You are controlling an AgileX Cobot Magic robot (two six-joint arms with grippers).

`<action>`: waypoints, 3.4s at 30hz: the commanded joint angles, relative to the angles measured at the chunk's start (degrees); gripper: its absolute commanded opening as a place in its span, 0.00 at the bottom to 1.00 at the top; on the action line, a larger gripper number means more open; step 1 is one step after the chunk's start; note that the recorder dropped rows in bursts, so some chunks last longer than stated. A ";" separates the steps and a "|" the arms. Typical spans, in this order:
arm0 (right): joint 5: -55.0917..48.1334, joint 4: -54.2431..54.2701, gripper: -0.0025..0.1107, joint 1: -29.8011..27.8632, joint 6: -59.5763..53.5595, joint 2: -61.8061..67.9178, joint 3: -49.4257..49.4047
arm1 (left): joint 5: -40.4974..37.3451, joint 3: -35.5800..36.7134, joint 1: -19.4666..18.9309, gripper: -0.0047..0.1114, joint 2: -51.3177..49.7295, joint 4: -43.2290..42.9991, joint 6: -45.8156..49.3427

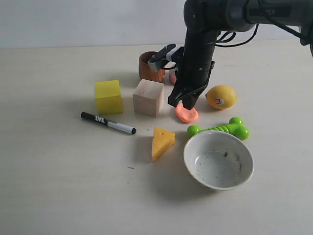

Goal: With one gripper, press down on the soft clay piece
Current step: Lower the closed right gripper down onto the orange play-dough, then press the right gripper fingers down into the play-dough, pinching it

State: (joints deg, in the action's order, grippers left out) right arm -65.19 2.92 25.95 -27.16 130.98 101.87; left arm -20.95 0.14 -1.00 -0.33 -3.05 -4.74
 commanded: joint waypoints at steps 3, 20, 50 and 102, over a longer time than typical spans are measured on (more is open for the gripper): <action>0.95 0.16 0.02 0.06 0.28 0.37 0.37 | 0.48 -0.14 0.25 0.04 0.33 0.32 0.09; 2.01 1.54 0.02 0.06 -2.19 5.83 0.37 | 0.48 -0.14 0.25 0.04 0.33 0.32 0.09; 3.32 1.17 0.03 0.06 -2.23 8.26 0.37 | 0.48 -0.14 0.25 0.04 0.33 0.32 0.09; 3.20 1.39 0.05 0.06 0.82 1.58 0.37 | 0.48 -0.14 0.25 0.04 0.33 0.32 0.09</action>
State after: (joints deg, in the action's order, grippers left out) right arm -61.70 4.39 25.95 -26.31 133.32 102.45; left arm -20.95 0.14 -1.00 -0.33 -3.05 -4.74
